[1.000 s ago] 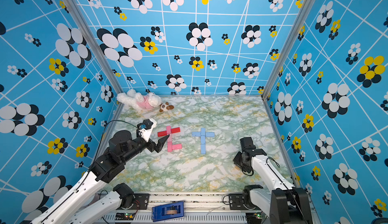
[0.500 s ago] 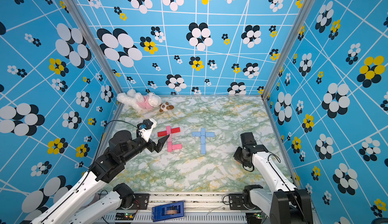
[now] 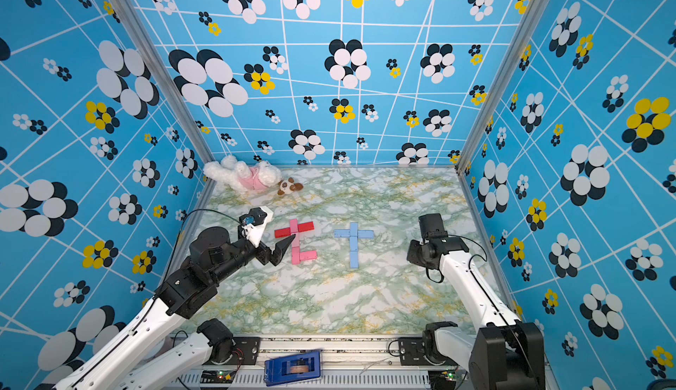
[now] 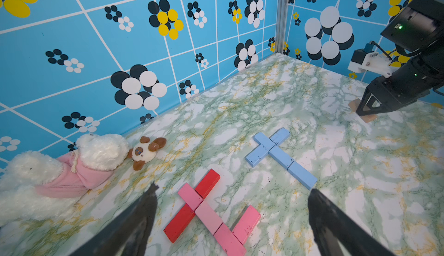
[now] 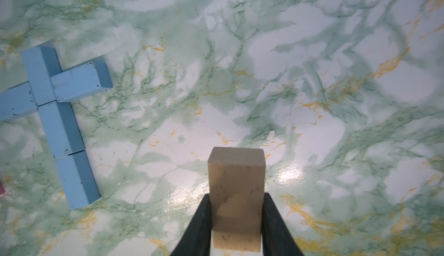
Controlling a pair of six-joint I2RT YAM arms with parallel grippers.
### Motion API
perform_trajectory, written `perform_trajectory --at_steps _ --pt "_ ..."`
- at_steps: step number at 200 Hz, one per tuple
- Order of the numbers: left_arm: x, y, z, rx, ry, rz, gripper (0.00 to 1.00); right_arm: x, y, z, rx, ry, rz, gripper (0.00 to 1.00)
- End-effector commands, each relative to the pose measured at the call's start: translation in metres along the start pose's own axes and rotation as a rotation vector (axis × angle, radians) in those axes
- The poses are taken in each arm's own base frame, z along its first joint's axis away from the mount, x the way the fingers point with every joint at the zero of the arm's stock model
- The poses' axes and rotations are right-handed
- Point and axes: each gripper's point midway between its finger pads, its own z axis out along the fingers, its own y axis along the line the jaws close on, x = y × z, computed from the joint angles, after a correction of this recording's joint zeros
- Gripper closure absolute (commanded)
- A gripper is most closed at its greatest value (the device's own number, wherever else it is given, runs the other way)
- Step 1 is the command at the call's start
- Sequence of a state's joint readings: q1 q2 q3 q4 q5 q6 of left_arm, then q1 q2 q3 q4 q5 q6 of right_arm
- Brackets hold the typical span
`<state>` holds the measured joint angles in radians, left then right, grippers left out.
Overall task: Assemble the letter t with building blocks
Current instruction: Pick up the building block from the center of the board.
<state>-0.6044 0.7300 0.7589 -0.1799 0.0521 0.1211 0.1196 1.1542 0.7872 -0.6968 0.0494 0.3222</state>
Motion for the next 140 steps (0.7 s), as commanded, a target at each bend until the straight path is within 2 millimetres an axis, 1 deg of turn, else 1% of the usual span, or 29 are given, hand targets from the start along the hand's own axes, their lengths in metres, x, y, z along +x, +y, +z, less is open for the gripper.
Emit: perform_trajectory --at_steps 1,24,42,85,109,127,140 --pt "0.008 -0.003 0.002 0.007 0.02 0.01 0.01 -0.013 0.016 -0.006 -0.045 -0.042 -0.207 0.9" --pt "0.008 -0.003 0.003 0.008 0.022 0.01 0.01 -0.021 0.03 -0.009 -0.094 -0.078 -0.352 0.9" --pt "0.009 -0.003 0.004 0.008 0.026 0.012 0.01 -0.024 0.04 -0.011 -0.112 -0.096 -0.497 0.93" --pt "0.01 -0.003 0.005 0.009 0.032 0.013 0.01 -0.019 0.061 -0.009 -0.139 -0.104 -0.827 0.97" --pt "0.01 -0.003 0.005 0.008 0.032 0.014 0.01 -0.008 0.071 -0.005 -0.166 -0.081 -1.043 1.0" --pt "0.01 -0.003 0.004 0.006 0.033 0.016 0.01 0.005 0.071 0.0 -0.163 -0.021 -1.222 1.0" --pt "0.01 -0.003 0.004 0.007 0.032 0.016 0.01 0.01 0.072 0.004 -0.154 0.006 -1.323 1.0"
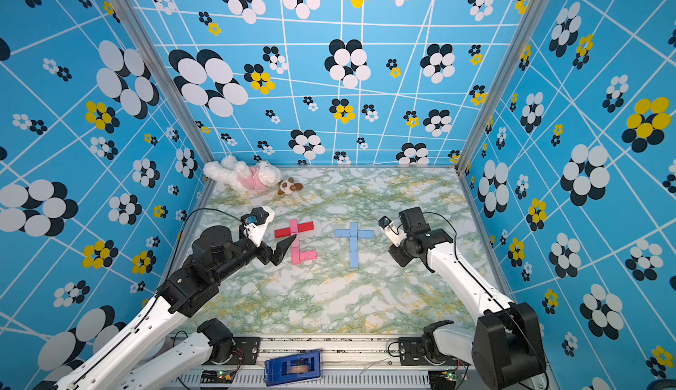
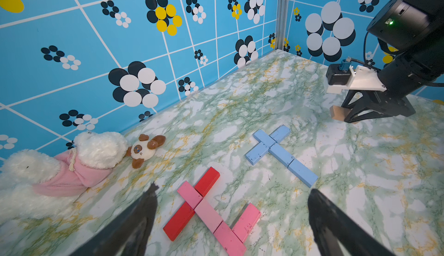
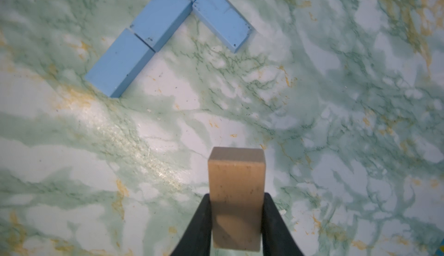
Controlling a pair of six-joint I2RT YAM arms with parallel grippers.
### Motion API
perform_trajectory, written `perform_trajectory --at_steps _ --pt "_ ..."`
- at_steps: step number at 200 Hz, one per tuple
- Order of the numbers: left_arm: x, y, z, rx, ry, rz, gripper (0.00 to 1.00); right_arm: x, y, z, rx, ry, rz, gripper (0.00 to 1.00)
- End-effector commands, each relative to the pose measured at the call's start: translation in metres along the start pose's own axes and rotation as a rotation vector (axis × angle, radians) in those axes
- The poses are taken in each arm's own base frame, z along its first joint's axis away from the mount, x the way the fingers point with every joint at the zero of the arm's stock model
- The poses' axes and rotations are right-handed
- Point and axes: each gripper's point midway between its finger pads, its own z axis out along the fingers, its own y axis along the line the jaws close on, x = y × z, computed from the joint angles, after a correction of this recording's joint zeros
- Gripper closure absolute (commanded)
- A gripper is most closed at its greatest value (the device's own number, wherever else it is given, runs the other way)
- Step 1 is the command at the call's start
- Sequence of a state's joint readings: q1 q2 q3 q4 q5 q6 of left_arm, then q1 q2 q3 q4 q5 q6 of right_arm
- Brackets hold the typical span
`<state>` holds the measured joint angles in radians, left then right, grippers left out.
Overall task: Assemble the letter t with building blocks
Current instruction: Pick up the building block from the center of the board, then assemble the building block at the center of the board.
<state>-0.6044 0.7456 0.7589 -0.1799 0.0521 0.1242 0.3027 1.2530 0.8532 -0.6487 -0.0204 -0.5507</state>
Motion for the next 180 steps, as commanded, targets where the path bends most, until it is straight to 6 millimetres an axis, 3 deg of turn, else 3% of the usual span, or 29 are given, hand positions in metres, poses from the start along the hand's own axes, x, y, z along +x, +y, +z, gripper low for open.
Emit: perform_trajectory --at_steps 1,97,180 --pt "0.007 -0.003 0.001 0.005 0.018 0.014 0.01 0.001 0.009 0.002 -0.037 0.05 -0.289 1.0" --pt "0.006 -0.004 -0.001 0.002 0.015 0.028 0.01 -0.001 0.023 0.028 -0.128 0.103 -0.735 1.0" --pt "0.007 -0.003 -0.001 -0.004 0.017 0.035 0.01 -0.022 0.044 0.043 -0.209 0.067 -0.854 1.0"
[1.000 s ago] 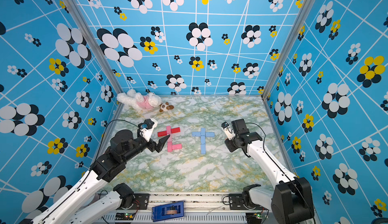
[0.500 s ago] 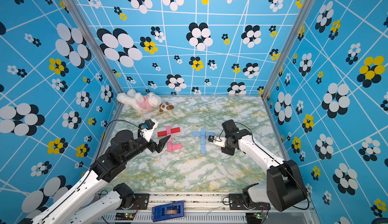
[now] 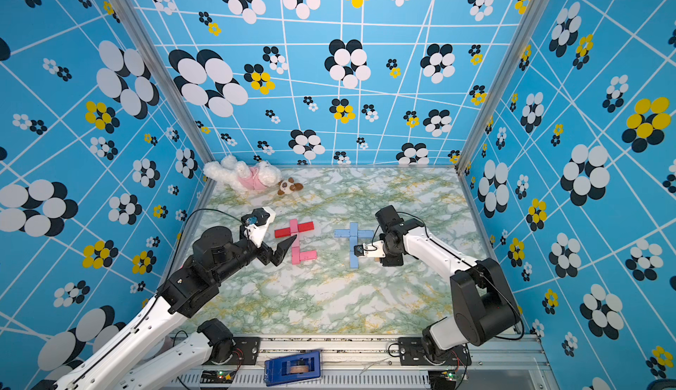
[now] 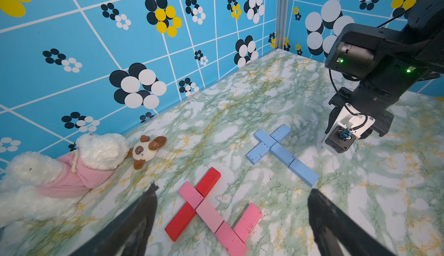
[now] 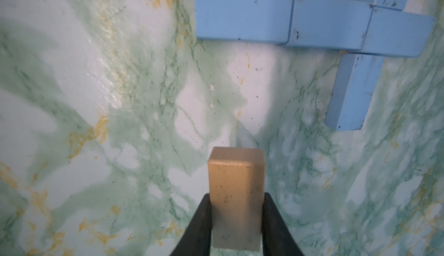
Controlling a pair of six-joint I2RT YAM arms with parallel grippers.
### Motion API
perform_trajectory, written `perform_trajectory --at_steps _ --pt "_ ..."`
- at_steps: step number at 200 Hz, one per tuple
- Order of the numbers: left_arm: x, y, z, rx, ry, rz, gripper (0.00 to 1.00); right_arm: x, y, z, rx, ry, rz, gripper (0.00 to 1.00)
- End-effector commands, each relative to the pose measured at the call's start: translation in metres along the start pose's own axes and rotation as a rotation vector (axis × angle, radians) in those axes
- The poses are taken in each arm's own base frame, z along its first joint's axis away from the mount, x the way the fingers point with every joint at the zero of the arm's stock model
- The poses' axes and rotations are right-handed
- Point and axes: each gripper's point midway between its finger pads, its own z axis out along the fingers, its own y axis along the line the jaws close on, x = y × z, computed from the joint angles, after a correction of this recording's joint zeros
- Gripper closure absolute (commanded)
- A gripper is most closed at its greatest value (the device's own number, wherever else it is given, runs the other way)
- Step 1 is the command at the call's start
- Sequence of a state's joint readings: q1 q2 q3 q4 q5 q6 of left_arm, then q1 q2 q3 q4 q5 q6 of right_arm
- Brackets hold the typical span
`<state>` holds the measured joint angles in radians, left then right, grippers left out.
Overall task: Assemble the letter t with building blocks
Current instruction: Assemble the building block at the center of the board.
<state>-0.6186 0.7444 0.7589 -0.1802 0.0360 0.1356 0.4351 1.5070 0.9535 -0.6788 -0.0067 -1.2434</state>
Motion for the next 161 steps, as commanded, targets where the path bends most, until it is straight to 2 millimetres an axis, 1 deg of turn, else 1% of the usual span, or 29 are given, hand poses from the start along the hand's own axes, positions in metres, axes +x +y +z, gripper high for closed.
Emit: perform_trajectory --at_steps 1,27,78,161 --pt "0.007 -0.002 -0.001 -0.001 0.017 0.02 0.01 -0.013 0.0 0.001 -0.025 -0.037 -0.047 1.0" --pt "0.007 -0.002 -0.001 -0.001 0.017 0.02 0.01 -0.021 -0.003 0.006 -0.03 -0.044 -0.055 1.0" --pt "0.006 -0.002 -0.002 -0.003 0.016 0.023 0.01 -0.033 -0.002 0.015 -0.065 -0.056 -0.057 1.0" --pt "0.007 -0.001 -0.001 -0.006 0.019 0.026 0.01 -0.042 -0.002 0.022 -0.084 -0.064 -0.055 1.0"
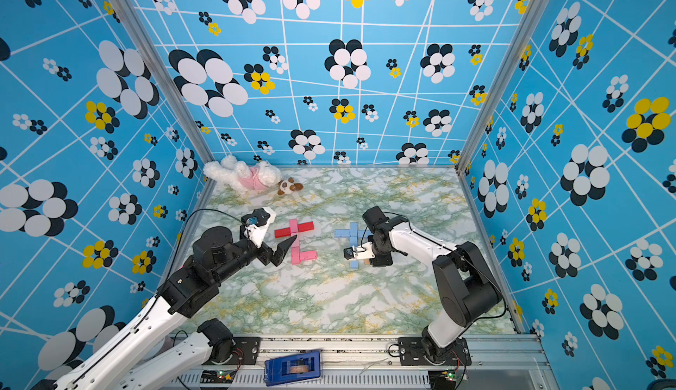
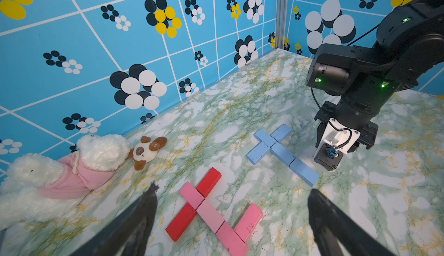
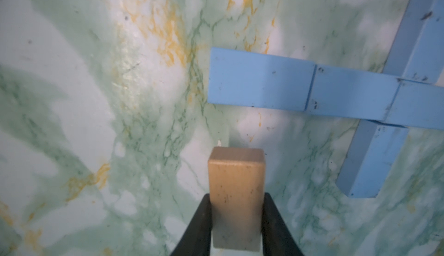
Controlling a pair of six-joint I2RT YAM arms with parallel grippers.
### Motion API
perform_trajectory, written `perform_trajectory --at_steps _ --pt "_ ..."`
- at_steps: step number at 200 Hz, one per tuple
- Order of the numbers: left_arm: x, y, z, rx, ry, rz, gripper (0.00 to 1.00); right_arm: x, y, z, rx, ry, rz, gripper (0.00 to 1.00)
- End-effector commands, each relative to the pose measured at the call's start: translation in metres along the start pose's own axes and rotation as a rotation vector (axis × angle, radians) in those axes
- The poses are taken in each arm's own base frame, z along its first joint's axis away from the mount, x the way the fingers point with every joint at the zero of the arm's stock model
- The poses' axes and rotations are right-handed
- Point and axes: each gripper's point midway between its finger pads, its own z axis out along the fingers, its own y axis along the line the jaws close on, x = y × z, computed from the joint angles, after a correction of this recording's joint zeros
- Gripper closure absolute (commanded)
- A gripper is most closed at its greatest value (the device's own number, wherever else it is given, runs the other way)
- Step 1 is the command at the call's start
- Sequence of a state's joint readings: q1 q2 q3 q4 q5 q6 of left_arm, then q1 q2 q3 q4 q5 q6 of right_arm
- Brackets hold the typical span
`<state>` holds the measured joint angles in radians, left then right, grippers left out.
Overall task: Assemble the letter t with building blocks
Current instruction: Assemble the building block at the center of the board.
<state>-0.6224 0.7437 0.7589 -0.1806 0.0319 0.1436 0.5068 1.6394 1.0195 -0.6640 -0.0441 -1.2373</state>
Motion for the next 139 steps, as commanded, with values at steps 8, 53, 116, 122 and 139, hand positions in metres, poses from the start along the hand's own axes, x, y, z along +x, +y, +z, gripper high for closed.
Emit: perform_trajectory --at_steps 8,53,116,122,139 --pt "0.007 -0.001 -0.001 -0.005 0.018 0.017 0.01 -0.012 -0.003 0.001 -0.017 -0.031 0.009 1.0" --pt "0.007 -0.001 -0.001 -0.005 0.016 0.017 0.01 -0.014 0.0 0.007 -0.039 -0.03 0.011 1.0" --pt "0.007 -0.001 -0.001 -0.002 0.018 0.018 0.01 -0.019 0.002 0.011 -0.056 -0.036 0.031 1.0" --pt "0.007 -0.001 -0.001 -0.004 0.018 0.018 0.01 -0.019 0.002 0.011 -0.058 -0.036 0.032 1.0" --pt "0.007 -0.001 -0.001 -0.002 0.017 0.018 0.01 -0.02 0.002 0.012 -0.063 -0.036 0.037 1.0"
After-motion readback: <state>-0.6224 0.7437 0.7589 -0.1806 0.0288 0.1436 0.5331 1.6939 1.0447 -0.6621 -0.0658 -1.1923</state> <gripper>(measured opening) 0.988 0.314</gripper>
